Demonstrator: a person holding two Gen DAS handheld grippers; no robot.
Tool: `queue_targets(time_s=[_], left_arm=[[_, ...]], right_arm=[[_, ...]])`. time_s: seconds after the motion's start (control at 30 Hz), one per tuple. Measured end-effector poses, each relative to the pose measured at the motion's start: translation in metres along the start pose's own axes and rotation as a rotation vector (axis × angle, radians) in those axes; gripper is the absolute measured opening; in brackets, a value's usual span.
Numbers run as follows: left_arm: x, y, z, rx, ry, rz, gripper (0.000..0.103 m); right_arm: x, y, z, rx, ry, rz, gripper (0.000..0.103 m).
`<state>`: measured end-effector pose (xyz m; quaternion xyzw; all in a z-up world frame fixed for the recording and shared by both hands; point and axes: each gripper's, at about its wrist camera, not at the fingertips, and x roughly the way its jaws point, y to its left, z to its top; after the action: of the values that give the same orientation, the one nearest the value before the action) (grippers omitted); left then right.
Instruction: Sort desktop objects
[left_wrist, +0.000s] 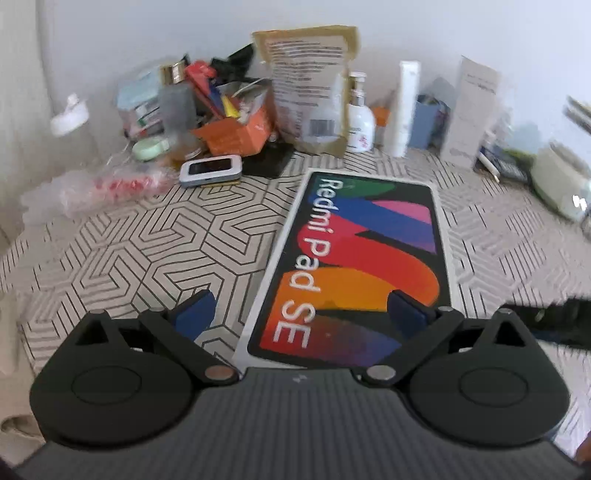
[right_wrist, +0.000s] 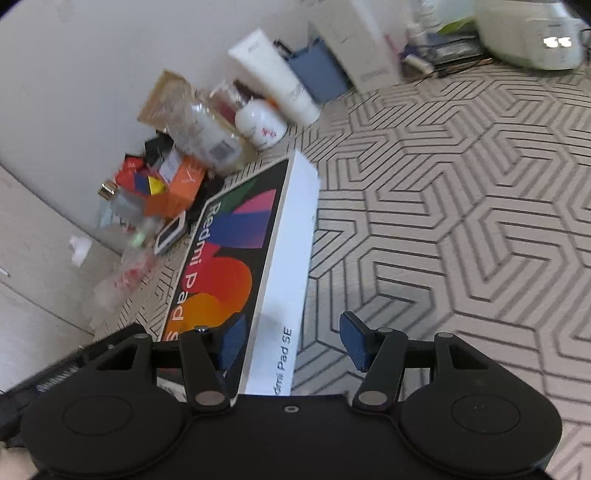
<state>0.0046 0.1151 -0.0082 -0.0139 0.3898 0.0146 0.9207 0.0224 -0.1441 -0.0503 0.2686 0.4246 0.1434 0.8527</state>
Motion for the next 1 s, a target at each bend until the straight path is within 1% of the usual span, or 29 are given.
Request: queue_targets(time_s=[0.03,0.07,0.1,0.17,0.23,0.33,0.4,0.53,0.6,0.63,0.67,0.77,0.83,0.9,0.93,1.0], left_arm=[[-0.004,-0.002,-0.004,0.012,-0.005,-0.004,0.101],[-0.009,-0.004,-0.008,0.023,-0.01,-0.009,0.101],[-0.014,-0.006,-0.013,0.032,-0.024,-0.01,0.101],[-0.025,-0.011,-0.022,0.049,-0.054,-0.01,0.101],[-0.037,-0.016,-0.032,0.058,-0.084,-0.009,0.101],[-0.057,-0.023,-0.045,0.076,-0.162,-0.017,0.102],[-0.068,-0.029,-0.054,0.088,-0.201,-0.015,0.102],[-0.08,-0.037,-0.068,0.114,-0.231,-0.031,0.102],[-0.085,-0.042,-0.074,0.136,-0.261,0.0,0.102],[-0.087,-0.043,-0.077,0.147,-0.275,0.02,0.102],[-0.089,-0.045,-0.08,0.154,-0.281,0.025,0.102],[-0.094,-0.047,-0.086,0.173,-0.29,0.027,0.102],[-0.098,-0.047,-0.09,0.174,-0.28,0.013,0.102],[-0.1,-0.046,-0.093,0.18,-0.259,-0.016,0.102],[-0.099,-0.046,-0.094,0.18,-0.244,-0.031,0.102],[-0.097,-0.045,-0.095,0.177,-0.221,-0.039,0.102]], right_arm=[[-0.006,0.0,-0.003,-0.004,-0.006,0.007,0.067],[-0.012,0.0,-0.006,-0.01,-0.011,0.014,0.072],[-0.019,0.001,-0.01,-0.025,-0.018,0.019,0.073],[-0.031,0.005,-0.021,-0.059,-0.054,0.019,0.073],[-0.039,0.011,-0.033,-0.116,-0.078,-0.002,0.073],[-0.048,0.015,-0.049,-0.191,-0.105,-0.031,0.073],[-0.052,0.01,-0.058,-0.208,-0.113,-0.049,0.073],[-0.059,0.004,-0.068,-0.221,-0.131,-0.095,0.073],[-0.065,0.008,-0.071,-0.259,-0.164,-0.061,0.074],[-0.065,0.01,-0.071,-0.275,-0.154,-0.045,0.074],[-0.063,0.011,-0.072,-0.285,-0.147,-0.044,0.074],[-0.06,0.022,-0.078,-0.354,-0.147,-0.09,0.074],[-0.058,0.03,-0.083,-0.399,-0.137,-0.092,0.074],[-0.056,0.033,-0.085,-0.423,-0.134,-0.102,0.08],[-0.055,0.035,-0.086,-0.432,-0.14,-0.128,0.085],[-0.053,0.037,-0.088,-0.444,-0.139,-0.163,0.086]])
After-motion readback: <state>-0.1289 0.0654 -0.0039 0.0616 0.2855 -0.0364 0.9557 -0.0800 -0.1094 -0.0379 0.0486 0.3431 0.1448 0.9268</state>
